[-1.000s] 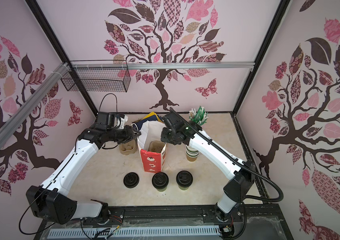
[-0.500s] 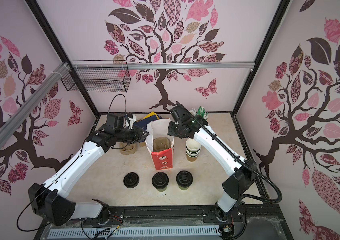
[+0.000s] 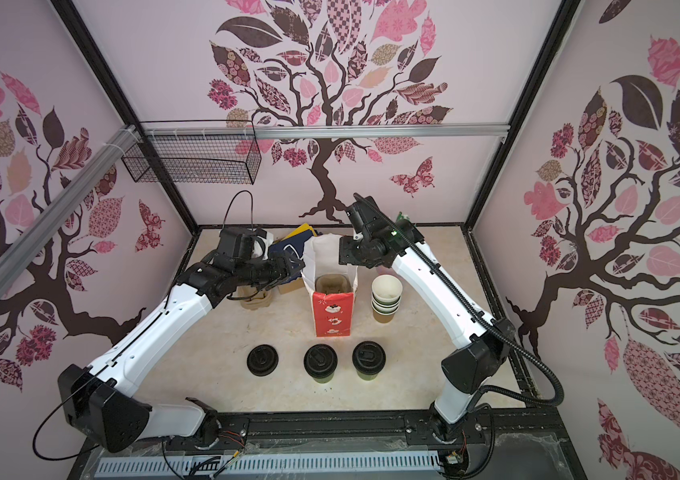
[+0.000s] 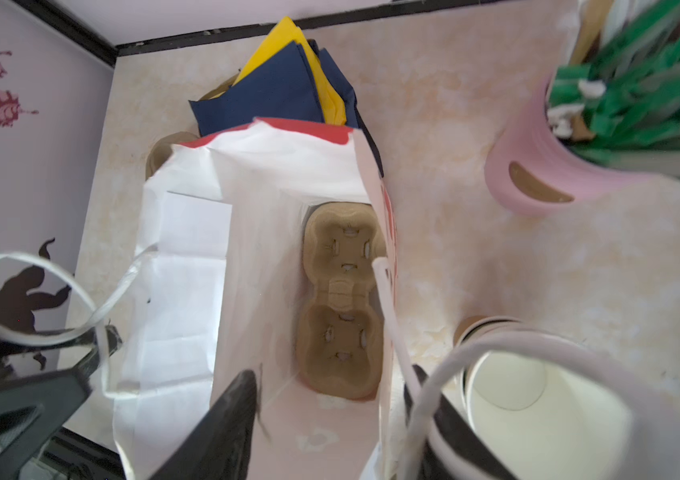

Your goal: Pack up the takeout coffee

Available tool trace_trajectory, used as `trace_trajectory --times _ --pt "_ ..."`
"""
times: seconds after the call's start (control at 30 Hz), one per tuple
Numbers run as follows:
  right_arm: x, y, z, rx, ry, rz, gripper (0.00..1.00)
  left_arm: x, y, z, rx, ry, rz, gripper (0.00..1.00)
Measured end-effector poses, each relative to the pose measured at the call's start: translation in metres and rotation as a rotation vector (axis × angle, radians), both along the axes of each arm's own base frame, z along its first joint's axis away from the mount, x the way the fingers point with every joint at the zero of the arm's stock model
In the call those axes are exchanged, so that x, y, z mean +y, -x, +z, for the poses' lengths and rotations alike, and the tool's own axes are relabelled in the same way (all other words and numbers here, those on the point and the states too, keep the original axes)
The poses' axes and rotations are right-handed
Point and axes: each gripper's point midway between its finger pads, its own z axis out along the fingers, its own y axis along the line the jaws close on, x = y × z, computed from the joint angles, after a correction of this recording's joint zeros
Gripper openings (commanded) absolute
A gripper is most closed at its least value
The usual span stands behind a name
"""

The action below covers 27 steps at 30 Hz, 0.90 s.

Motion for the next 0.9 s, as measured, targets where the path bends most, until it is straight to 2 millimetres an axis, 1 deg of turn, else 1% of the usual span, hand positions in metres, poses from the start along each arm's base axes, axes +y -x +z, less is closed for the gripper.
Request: trace_trajectory --times 0.1,0.2,0.27,0.37,0.4,0.47,0.5,0.57,0.63,0.7,0.8,0.9 --pt "-0.004 0.007 0.013 -0.023 0.005 0.024 0.68 0.004 0.001 -0.002 0.001 -0.029 0.007 0.82" --pt "-0.015 0.023 0.021 -0.02 0.03 0.044 0.69 0.009 0.001 -0.001 -0.009 -0.052 0.019 0.85" --pt "-0.025 0.037 0.029 -0.024 0.042 0.047 0.7 0.012 0.003 0.003 -0.025 -0.057 0.019 0.85" --pt "-0.046 0.062 0.042 -0.033 0.054 0.038 0.71 0.016 0.006 0.014 -0.059 -0.051 0.02 0.86" --pt "-0.053 0.073 0.044 -0.031 0.058 0.034 0.71 0.016 0.008 0.018 -0.072 -0.045 0.018 0.86" --pt "-0.065 0.092 0.039 -0.009 0.061 0.027 0.72 0.017 0.01 0.027 -0.098 -0.03 0.015 0.85" --pt "-0.071 0.105 0.031 0.013 0.066 0.023 0.72 0.017 0.01 0.031 -0.113 -0.022 0.013 0.85" --pt "-0.075 0.128 0.013 0.063 0.08 0.031 0.73 0.017 0.012 0.038 -0.14 -0.007 0.012 0.85" --pt "-0.071 0.153 -0.012 0.129 0.104 0.06 0.74 0.018 0.015 0.042 -0.155 0.001 0.012 0.85" --pt "-0.067 0.172 -0.038 0.199 0.128 0.081 0.75 0.019 0.018 0.041 -0.158 0.003 0.012 0.85" --pt "-0.069 0.192 -0.077 0.291 0.158 0.073 0.77 0.021 0.021 0.035 -0.149 0.0 0.013 0.85" --pt "-0.071 0.206 -0.104 0.344 0.175 0.058 0.81 0.022 0.023 0.026 -0.131 -0.003 0.016 0.85"
